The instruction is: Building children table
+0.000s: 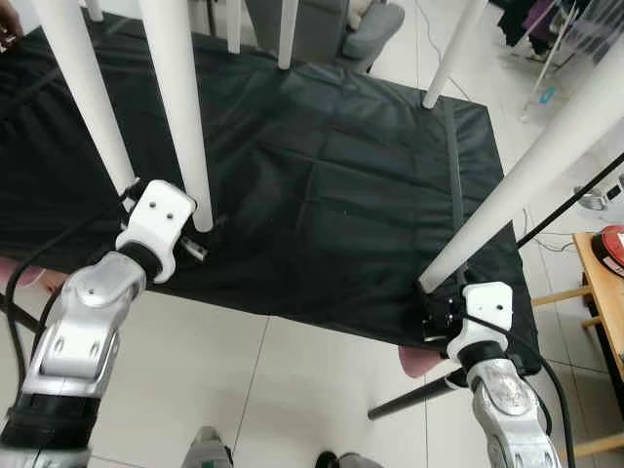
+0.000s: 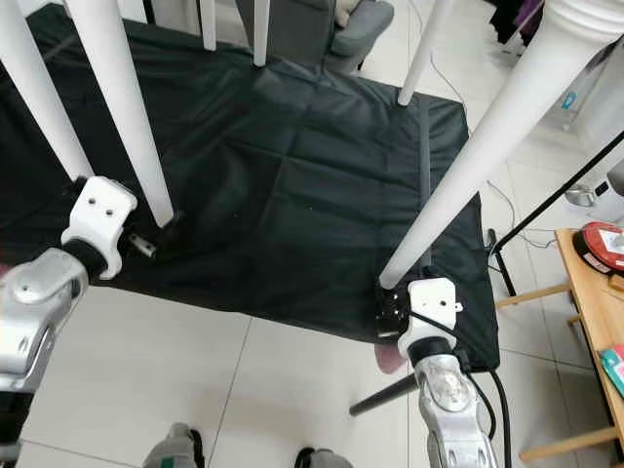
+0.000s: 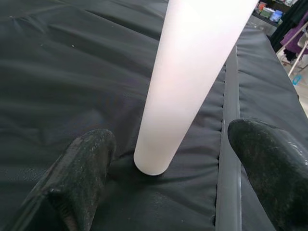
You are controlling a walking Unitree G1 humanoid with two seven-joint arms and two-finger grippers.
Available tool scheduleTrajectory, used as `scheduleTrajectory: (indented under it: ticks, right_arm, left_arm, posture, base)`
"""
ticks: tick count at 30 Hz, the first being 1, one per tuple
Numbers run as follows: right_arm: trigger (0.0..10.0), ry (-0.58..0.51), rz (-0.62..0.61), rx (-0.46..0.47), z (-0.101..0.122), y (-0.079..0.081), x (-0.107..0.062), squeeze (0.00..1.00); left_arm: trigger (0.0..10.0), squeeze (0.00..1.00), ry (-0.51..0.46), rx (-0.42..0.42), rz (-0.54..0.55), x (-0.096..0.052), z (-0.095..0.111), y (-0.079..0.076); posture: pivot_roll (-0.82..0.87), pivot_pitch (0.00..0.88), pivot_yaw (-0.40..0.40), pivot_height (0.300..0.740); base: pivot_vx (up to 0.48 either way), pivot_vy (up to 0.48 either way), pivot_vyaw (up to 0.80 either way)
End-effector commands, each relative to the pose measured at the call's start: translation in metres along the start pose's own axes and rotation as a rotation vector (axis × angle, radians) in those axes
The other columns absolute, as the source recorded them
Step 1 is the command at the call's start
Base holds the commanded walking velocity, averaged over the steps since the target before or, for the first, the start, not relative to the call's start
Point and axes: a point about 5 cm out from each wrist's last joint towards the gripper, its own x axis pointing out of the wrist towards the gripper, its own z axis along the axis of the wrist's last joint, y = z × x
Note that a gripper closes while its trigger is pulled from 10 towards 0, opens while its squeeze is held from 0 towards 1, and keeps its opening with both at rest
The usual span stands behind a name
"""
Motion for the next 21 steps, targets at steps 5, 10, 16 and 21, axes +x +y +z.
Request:
scheduleTrajectory:
  ticks: [5,10,16,21]
  right_arm:
    - [10.0,0.017,0.008,0.009,-0.005,0.000,-0.003,0.00]
    - [10.0,0.109,0.046,0.127,-0.024,0.006,-0.015,0.00]
    - [10.0,0.247,0.140,0.266,-0.053,0.014,-0.037,0.00]
    - [10.0,0.309,0.207,0.280,-0.066,0.016,-0.054,0.00]
  left_arm:
    - [10.0,1.00,0.002,-0.020,-0.032,-0.001,0.000,-0.007]
    - [10.0,0.00,0.021,-0.101,-0.046,-0.011,-0.011,-0.018]
    - [10.0,0.00,0.027,-0.319,-0.154,-0.037,-0.022,-0.047]
    - [10.0,0.00,0.038,-0.461,-0.349,-0.060,-0.025,-0.073]
  posture:
    - [0.20,0.145,-0.101,0.740]
    - [0.20,0.137,-0.101,0.740]
    - [0.21,0.131,-0.104,0.740]
    - [0.21,0.131,-0.104,0.740]
  base:
    - [0.000,0.000,0.00]
    - [0.000,0.000,0.00]
    - [0.000,0.000,0.00]
    - [0.000,0.000,0.00]
